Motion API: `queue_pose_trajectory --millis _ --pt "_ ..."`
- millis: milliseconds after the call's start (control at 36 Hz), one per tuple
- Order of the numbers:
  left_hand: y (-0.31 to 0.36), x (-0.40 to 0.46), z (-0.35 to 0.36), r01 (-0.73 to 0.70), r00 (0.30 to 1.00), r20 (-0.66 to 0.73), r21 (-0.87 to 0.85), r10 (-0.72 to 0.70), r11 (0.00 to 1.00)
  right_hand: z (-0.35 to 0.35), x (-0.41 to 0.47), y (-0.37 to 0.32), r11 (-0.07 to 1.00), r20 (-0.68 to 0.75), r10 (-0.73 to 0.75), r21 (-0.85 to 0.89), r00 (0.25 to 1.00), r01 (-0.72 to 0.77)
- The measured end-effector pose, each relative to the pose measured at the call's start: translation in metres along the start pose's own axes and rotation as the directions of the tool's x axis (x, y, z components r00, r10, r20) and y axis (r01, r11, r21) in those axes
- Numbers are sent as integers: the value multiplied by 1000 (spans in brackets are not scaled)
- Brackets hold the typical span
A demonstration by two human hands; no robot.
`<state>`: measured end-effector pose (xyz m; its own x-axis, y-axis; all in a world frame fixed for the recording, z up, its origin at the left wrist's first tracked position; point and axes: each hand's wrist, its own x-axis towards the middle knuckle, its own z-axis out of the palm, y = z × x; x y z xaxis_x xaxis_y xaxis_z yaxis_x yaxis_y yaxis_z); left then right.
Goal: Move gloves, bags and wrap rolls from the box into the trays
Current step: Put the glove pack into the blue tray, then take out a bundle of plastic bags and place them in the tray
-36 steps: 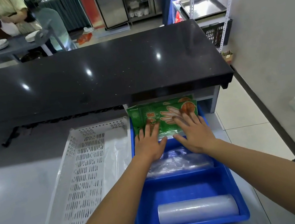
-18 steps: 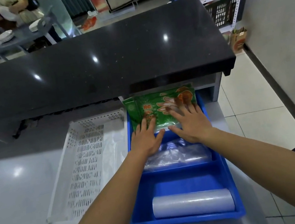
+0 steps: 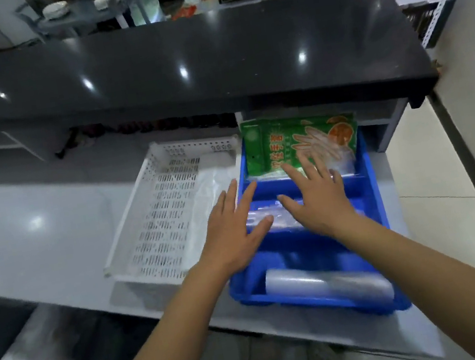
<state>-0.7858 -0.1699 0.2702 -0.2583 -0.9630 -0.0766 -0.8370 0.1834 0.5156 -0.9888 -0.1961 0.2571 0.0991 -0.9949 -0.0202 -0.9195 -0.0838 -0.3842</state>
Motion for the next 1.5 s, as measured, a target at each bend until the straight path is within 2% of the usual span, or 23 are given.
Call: queue_pose_trajectory --millis 139,250,333,389,444,500,528,583,750,917,1083,1167,1250,1361,1500 --pt "-62 -110 -34 140 981 -118 -101 -152 985 0 -53 -112 982 35 -102 166 994 95" --pt "-136 -213 -49 285 934 -163 -199 -319 938 32 -102 -209 945 59 -227 255 972 205" --pt "-195 -290 -49 440 853 -181 -253 -489 862 80 -143 -272 900 75 -337 319 939 298" --pt "-230 -340 -43 558 771 -152 -309 -619 770 119 -171 -306 879 150 -382 363 912 308" --pt "-259 -387 -37 648 697 -98 -337 -710 683 161 -197 -332 897 342 -400 335 850 287" --pt "-281 -425 -36 685 665 -66 -345 -744 642 196 -214 -351 905 535 -423 217 731 365" --pt "-289 -440 -37 687 657 -64 -359 -751 632 207 -219 -361 892 592 -436 185 678 411" --pt "-303 -462 -43 677 646 -72 -407 -760 614 219 -222 -384 869 615 -470 197 633 454" --pt "-337 -488 -57 660 564 -66 -562 -823 498 239 -215 -456 839 625 -510 212 590 501" --pt "-384 -496 -63 669 510 22 -639 -860 380 281 -190 -506 849 733 -463 206 498 487" --pt "-459 -503 -95 725 455 78 -611 -887 318 335 -133 -580 866 804 -440 261 400 427" --pt "-499 -499 -119 790 414 139 -546 -899 279 364 -100 -617 874 805 -435 270 403 404" --pt "-537 -490 -141 806 412 155 -522 -898 280 392 -73 -645 874 822 -430 274 374 402" --pt "-588 -472 -155 837 404 162 -463 -900 293 428 -42 -670 840 869 -389 198 306 505" --pt "-627 -454 -155 860 405 281 -439 -870 259 457 -19 -686 801 892 -352 130 285 584"
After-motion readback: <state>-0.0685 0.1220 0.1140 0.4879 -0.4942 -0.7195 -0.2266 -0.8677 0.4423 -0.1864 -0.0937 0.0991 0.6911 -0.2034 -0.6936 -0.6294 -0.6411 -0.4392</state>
